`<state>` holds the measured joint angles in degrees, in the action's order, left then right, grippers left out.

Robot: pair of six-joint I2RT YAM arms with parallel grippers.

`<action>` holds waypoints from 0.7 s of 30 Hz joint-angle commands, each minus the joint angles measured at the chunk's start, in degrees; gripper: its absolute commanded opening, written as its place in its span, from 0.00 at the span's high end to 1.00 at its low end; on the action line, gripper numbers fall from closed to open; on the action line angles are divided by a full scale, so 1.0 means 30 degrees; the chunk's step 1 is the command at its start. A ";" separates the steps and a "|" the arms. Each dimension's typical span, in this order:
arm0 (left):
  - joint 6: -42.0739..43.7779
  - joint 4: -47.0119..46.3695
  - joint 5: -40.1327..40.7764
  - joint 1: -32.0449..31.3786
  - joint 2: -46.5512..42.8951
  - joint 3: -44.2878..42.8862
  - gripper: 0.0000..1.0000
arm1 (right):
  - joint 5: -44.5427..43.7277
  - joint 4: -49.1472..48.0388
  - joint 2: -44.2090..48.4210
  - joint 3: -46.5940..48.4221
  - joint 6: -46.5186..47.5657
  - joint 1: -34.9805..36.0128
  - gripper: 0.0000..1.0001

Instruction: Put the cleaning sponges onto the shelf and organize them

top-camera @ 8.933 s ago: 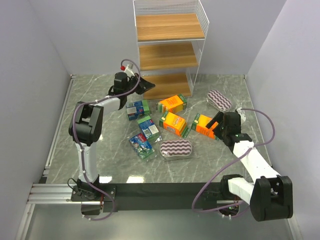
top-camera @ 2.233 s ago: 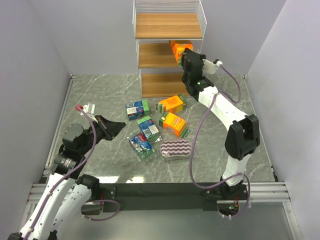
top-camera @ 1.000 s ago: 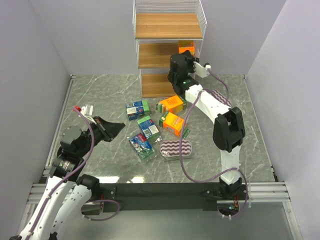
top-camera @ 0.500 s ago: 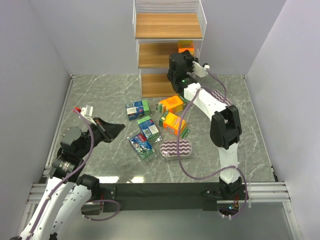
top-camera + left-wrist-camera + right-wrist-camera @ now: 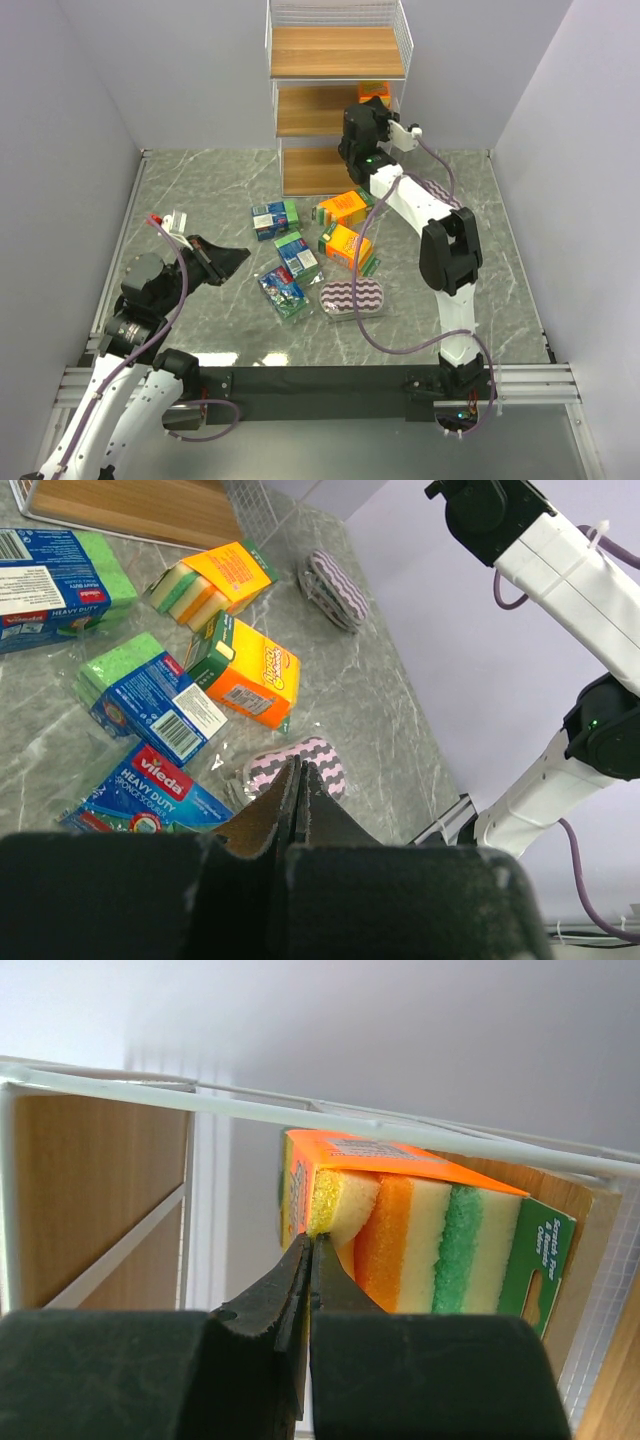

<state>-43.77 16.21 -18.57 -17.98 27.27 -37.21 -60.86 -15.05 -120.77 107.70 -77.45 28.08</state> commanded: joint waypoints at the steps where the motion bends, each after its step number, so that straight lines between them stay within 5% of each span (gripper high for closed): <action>1: 0.0000 -0.0217 -0.0080 -0.0043 0.0110 -0.0516 0.99 | -0.0338 -0.0931 -0.0260 0.1043 0.0299 -0.0130 1.00; 7: 0.0058 -0.0217 -0.0051 -0.0043 0.0169 -0.0604 0.99 | 0.0100 -0.1573 0.0089 0.0576 0.0591 -0.0130 0.66; 17: -0.0118 -0.0627 -0.0227 -0.0014 0.0315 -0.0487 0.99 | 0.0599 -0.3185 0.2315 -0.2615 0.0359 -0.0043 0.43; 21: -0.0059 -0.0657 -0.0256 -0.0043 0.0315 -0.0545 0.99 | 0.0537 -0.6986 0.3545 -0.5597 0.2349 0.0309 0.40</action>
<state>-44.01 16.16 -18.61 -17.98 28.03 -37.21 -57.60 -26.94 -114.63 95.42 -74.17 28.32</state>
